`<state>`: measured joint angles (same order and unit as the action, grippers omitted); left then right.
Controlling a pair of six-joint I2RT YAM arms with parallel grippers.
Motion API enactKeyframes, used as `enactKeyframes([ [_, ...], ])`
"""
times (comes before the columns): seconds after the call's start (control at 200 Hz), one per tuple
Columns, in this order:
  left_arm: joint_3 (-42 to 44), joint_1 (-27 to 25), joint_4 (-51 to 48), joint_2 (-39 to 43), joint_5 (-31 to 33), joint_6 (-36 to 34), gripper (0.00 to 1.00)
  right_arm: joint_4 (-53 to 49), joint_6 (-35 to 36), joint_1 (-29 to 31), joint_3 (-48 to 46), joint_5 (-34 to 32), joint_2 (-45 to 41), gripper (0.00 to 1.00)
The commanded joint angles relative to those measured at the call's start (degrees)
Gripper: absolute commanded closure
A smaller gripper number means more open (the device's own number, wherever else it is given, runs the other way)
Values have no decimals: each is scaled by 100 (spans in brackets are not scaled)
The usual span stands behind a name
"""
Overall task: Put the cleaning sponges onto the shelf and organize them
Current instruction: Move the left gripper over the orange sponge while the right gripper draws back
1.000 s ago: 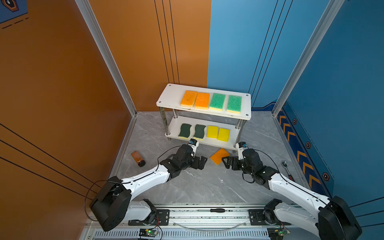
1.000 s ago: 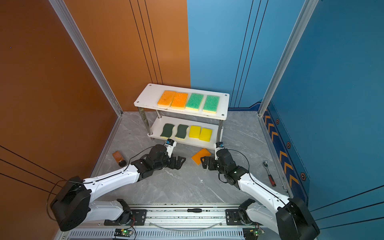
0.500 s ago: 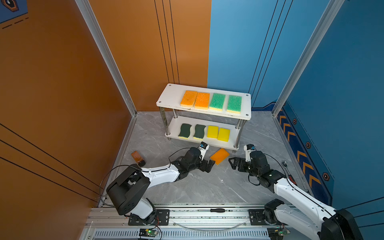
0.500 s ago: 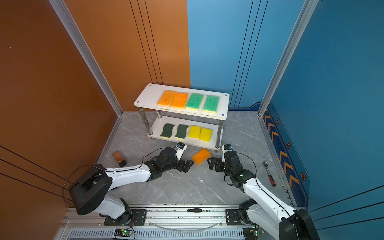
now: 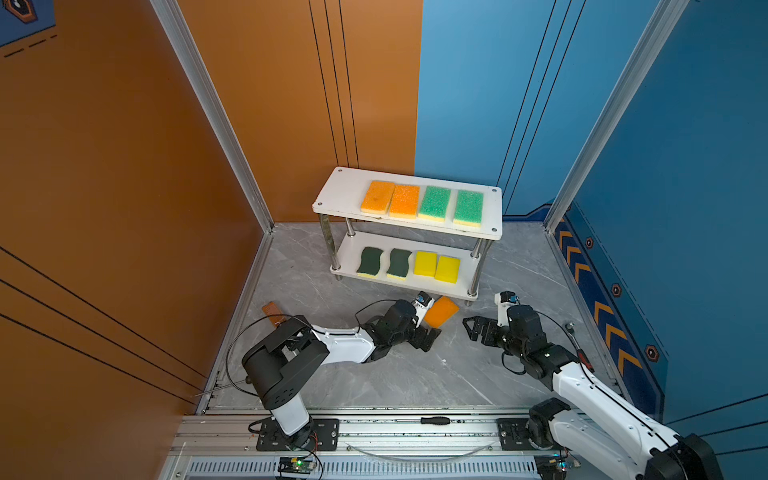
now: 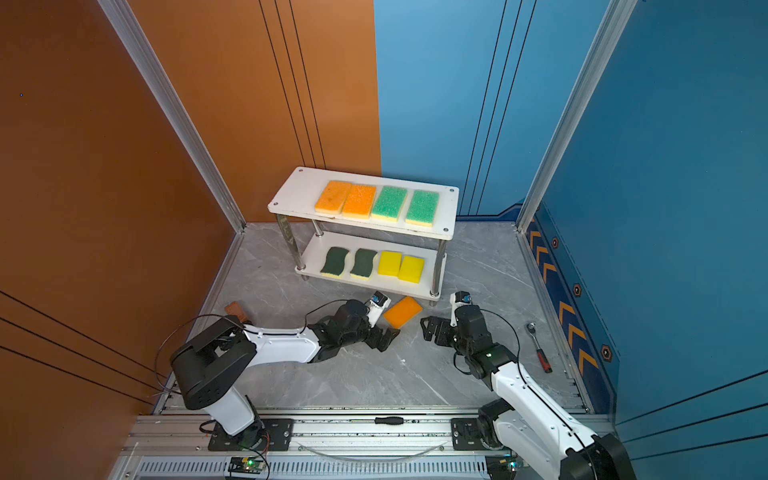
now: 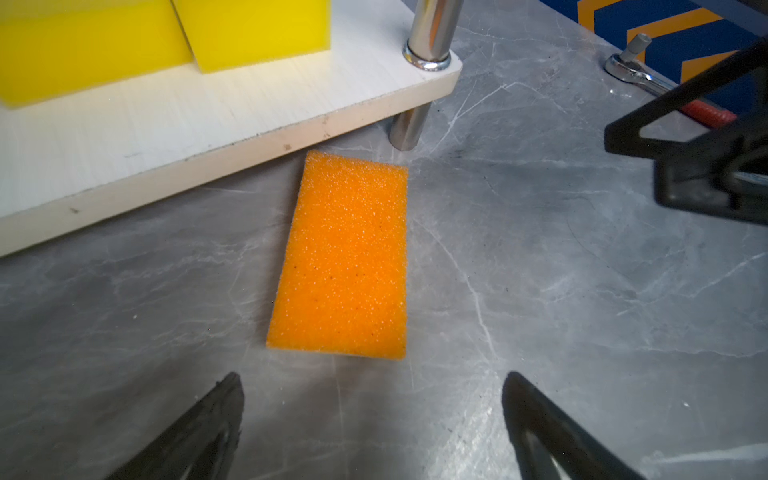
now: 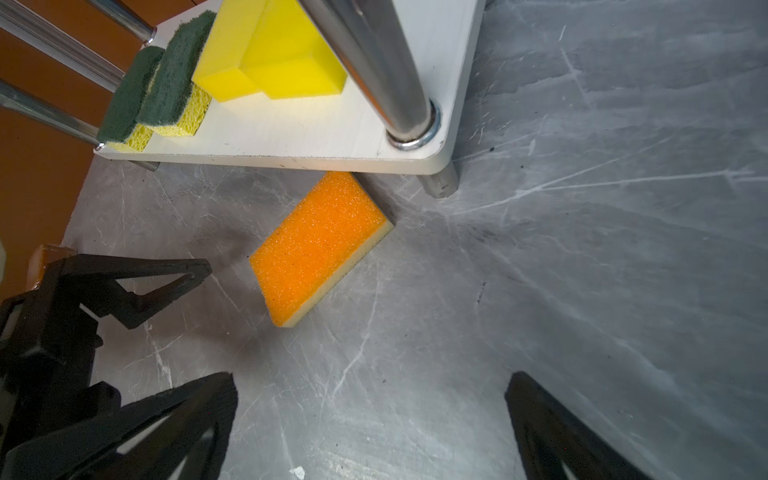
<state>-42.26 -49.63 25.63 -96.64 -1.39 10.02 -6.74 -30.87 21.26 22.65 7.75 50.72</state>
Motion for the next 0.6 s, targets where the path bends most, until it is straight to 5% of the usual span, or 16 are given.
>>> enactKeyframes([
  [0.0, -149, -38, 82, -182, 269, -117, 2, -189, 7, -60, -90, 94, -119, 0],
  [0.596, -424, -44, 166, -685, 297, -184, 2, -220, -3, -156, -143, 124, -185, 0],
])
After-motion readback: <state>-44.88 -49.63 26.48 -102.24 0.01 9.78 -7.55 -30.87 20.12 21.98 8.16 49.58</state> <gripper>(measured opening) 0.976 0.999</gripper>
